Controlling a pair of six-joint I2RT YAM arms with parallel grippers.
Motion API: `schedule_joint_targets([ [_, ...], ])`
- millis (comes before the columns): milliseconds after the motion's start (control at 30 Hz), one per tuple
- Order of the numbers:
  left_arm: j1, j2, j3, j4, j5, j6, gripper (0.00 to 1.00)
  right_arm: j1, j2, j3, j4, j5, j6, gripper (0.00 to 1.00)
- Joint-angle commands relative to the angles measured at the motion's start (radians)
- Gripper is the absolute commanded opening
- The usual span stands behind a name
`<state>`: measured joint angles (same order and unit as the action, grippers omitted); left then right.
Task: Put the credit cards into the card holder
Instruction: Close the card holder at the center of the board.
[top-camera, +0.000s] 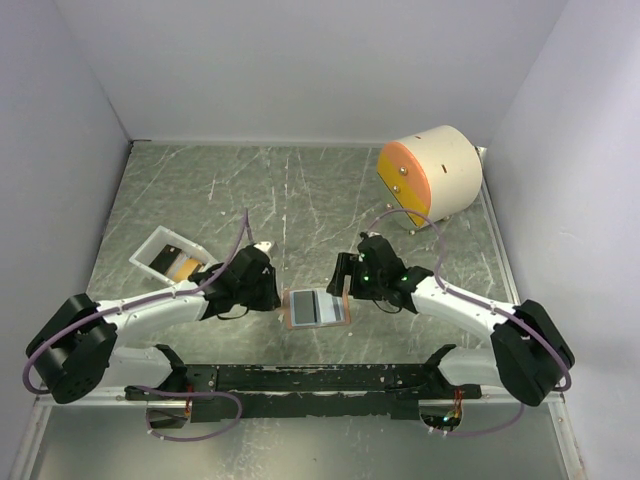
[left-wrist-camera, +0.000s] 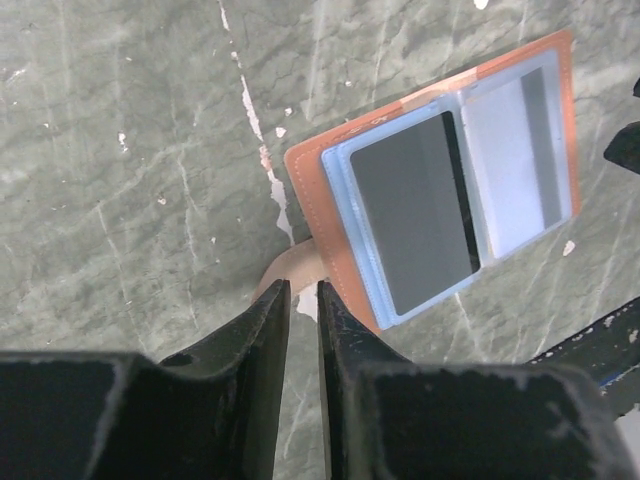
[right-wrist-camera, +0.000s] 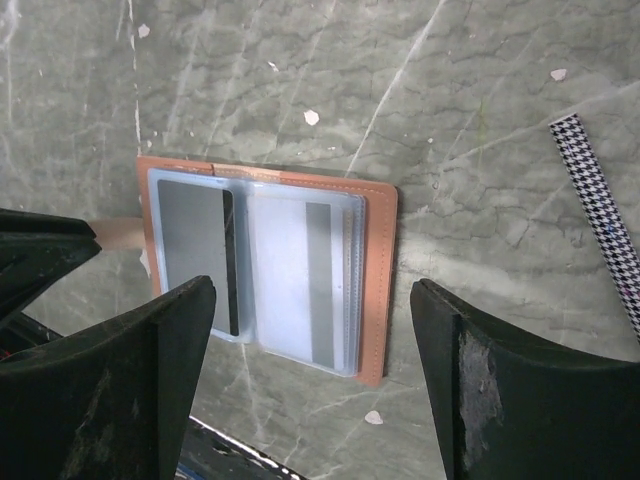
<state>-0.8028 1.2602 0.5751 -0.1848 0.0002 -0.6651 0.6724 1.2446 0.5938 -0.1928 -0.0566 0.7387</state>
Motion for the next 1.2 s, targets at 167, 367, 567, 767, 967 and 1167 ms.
schedule_joint_targets([
  [167, -0.008, 0.013, -0.050, 0.010, -0.037, 0.017, 0.22, -0.017, 0.067, -0.052, 0.095, -0.040, -0.010, 0.80],
  [367, -0.008, 0.024, -0.077, 0.031, -0.044, 0.010, 0.20, -0.019, 0.098, -0.095, 0.201, -0.088, -0.012, 0.80],
  [567, -0.008, 0.026, -0.088, 0.044, -0.038, 0.002, 0.19, -0.019, 0.062, -0.128, 0.269, -0.161, 0.016, 0.80],
  [767, -0.008, 0.027, -0.089, 0.055, -0.029, -0.001, 0.19, -0.025, 0.017, -0.157, 0.362, -0.272, 0.090, 0.78],
  [967, -0.008, 0.037, -0.082, 0.066, -0.009, -0.001, 0.19, -0.028, -0.043, -0.170, 0.412, -0.327, 0.144, 0.77],
  [1167, -0.009, 0.033, -0.090, 0.087, 0.006, -0.012, 0.19, -0.028, -0.083, -0.192, 0.457, -0.370, 0.190, 0.76],
])
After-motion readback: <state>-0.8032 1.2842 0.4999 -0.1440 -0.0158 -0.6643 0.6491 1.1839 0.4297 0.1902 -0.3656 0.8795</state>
